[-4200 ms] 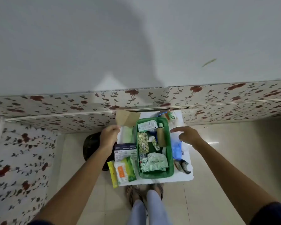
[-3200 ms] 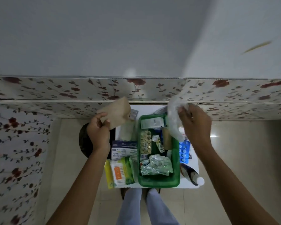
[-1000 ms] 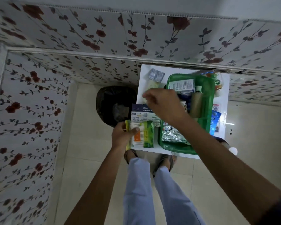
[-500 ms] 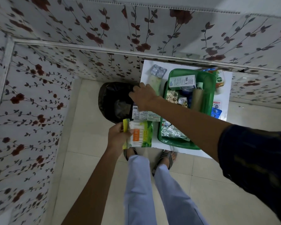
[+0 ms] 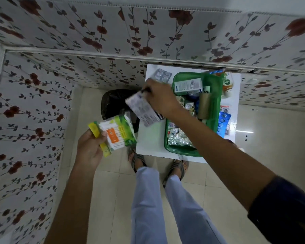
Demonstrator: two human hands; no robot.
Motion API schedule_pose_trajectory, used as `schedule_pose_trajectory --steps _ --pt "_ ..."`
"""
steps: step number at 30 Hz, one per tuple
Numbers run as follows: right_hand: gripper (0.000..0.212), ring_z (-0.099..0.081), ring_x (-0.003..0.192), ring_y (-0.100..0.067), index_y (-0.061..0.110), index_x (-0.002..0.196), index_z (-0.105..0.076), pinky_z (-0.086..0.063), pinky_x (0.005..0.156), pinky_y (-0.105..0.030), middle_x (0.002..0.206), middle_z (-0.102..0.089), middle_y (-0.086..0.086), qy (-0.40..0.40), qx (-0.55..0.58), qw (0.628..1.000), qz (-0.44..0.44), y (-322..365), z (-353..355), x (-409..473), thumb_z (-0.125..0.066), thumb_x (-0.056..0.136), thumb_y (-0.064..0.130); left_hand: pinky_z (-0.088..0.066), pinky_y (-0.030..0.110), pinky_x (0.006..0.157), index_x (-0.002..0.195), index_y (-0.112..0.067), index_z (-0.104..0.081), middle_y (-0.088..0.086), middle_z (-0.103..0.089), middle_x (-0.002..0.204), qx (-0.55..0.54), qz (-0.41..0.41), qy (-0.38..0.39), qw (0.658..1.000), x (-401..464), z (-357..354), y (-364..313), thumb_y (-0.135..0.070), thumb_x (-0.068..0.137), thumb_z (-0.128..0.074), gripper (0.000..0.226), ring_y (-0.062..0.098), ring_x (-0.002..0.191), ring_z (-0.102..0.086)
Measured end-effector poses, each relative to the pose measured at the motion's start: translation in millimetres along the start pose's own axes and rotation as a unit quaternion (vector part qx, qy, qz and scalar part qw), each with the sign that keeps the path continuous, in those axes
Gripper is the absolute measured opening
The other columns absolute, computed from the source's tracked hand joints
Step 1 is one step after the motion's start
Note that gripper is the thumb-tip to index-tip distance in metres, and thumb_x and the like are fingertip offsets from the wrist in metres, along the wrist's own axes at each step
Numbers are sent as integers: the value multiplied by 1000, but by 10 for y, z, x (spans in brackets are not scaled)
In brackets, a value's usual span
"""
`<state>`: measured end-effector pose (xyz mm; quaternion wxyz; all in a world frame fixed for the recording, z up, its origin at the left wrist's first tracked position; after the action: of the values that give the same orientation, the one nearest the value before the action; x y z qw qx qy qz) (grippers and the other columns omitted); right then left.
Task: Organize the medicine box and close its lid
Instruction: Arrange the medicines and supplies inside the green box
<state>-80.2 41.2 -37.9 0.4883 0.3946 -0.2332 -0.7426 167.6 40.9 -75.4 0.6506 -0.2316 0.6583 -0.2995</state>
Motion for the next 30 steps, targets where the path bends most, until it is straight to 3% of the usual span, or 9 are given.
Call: schedule_pose_trajectory --steps 2,6,9,13,18,21,23,25,30 --pt "8 -52 72 -3 18 88 -54 -46 62 -17 84 -58 7 -112 123 985 -48 -103 349 -198 -51 90 11 -60 28 64 95 -16 -64 -10 -77 79 -14 -10 23 1000 -33 -88 -138 4 89 -47 27 8 76 -71" --pt "9 -60 88 -19 21 92 -56 -54 72 -34 103 -66 -7 -220 223 937 -158 -531 756 -570 -53 89 13 -60 27 63 95 -16 -63 -9 -77 79 -26 -16 66 997 -114 -421 -301 3 90 -46 26 8 77 -71" --pt "16 -61 98 -27 14 103 -60 -50 79 -33 109 -66 -10 -195 120 953 -198 -775 743 -714 -54 89 12 -60 28 61 96 -15 -62 -7 -77 80 -32 -12 84 996 -150 -690 -357 4 89 -46 26 10 77 -72" --pt "25 -61 101 -34 8 109 -63 -48 85 -31 110 -68 -18 -63 -65 982 -165 -839 431 -805 -48 89 10 -59 30 62 95 -16 -63 -5 -76 82 -15 -8 97 995 -220 -979 -356 5 88 -49 26 11 80 -71" --pt "29 -67 83 -28 15 100 -70 -49 80 -26 91 -74 -13 -279 56 945 -162 -972 845 -1131 -49 83 4 -54 36 80 105 -17 -60 -1 -70 98 115 -40 146 982 -454 -1474 -203 4 87 -52 28 18 93 -66" --pt "34 -68 73 -16 25 94 -69 -55 84 -42 81 -70 1 -318 168 916 -178 -1110 1132 -1321 -48 76 5 -48 37 86 103 -20 -55 0 -63 93 208 -84 135 965 -598 -1850 -87 1 86 -56 28 25 95 -59" --pt "32 -66 70 -16 23 93 -68 -56 82 -43 78 -67 4 -325 165 912 -189 -1245 1259 -1401 -47 78 4 -45 35 76 112 -22 -53 5 -61 94 345 -180 121 913 -668 -2043 -28 -2 85 -58 34 29 91 -58" --pt "29 -64 75 -19 18 96 -68 -56 83 -44 81 -68 0 -306 138 918 -213 -1432 1334 -1426 -48 81 5 -44 39 75 126 -23 -46 15 -57 108 503 -278 105 811 -719 -2154 30 1 83 -58 51 35 94 -57" --pt "25 -65 92 -23 10 107 -67 -44 86 -23 105 -72 -11 -198 -38 948 -245 -1832 1256 -1298 -53 86 9 -44 45 74 119 -4 -48 24 -55 112 654 -318 93 680 -660 -2200 33 9 80 -53 42 43 96 -57"
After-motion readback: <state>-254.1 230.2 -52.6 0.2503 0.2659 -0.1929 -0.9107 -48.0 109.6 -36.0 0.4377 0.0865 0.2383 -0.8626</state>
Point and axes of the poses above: each hand's wrist, its own x-axis towards the middle knuckle, its own z-axis out of the back of the hand, y = z × x, the point moved 2 cm from there along x, towards the middle knuckle
